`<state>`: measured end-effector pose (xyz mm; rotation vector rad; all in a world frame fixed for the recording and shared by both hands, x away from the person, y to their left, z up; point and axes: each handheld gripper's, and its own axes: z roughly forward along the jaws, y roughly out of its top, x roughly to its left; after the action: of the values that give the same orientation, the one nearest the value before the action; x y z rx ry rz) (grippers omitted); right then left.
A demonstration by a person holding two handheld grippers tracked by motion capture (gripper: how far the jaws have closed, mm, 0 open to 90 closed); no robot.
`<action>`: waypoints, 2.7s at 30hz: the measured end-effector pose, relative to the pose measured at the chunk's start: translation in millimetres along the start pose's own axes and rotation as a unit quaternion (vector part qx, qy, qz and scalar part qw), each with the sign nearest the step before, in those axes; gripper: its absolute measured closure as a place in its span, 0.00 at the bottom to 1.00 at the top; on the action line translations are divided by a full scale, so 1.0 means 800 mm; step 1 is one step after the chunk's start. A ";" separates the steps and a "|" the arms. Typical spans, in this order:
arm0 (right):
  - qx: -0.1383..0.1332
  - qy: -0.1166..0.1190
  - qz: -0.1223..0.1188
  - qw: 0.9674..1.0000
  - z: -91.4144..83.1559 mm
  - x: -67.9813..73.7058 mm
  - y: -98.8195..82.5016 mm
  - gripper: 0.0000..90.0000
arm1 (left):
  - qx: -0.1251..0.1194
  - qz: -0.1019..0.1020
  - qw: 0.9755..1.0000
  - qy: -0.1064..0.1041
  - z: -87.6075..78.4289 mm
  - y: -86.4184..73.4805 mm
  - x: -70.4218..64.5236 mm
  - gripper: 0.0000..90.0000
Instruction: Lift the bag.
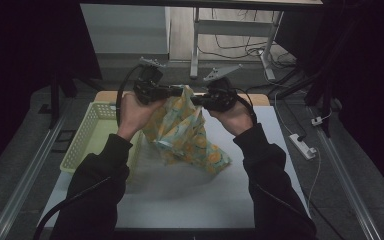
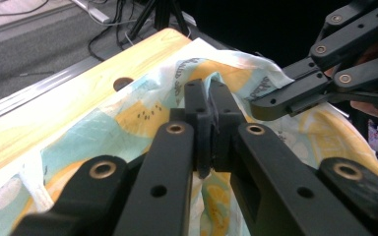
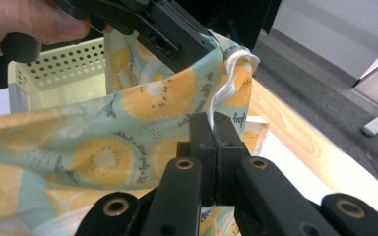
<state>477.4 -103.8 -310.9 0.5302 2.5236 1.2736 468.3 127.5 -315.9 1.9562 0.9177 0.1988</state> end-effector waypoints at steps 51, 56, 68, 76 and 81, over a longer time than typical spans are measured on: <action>-0.041 0.013 0.040 0.998 -0.011 -0.004 -0.008 0.52 | 0.026 0.044 0.998 0.027 -0.039 -0.039 -0.001 0.11; -0.047 0.019 0.045 0.998 -0.016 -0.002 -0.013 0.45 | 0.023 0.046 0.998 0.032 -0.045 -0.053 0.000 0.04; -0.048 0.023 0.056 0.997 -0.018 0.005 -0.036 0.26 | 0.013 0.032 0.999 0.029 -0.064 -0.096 0.011 0.00; -0.041 0.020 0.063 0.997 -0.010 0.014 -0.055 0.12 | 0.014 0.026 0.999 0.029 -0.068 -0.128 0.013 0.00; -0.044 0.017 0.064 0.997 -0.005 0.015 -0.070 0.10 | 0.010 0.029 0.999 0.031 -0.068 -0.151 0.013 0.00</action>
<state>453.6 -131.7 -354.8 0.6655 2.4831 1.4428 387.0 206.3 -385.2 2.0070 0.9064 0.2872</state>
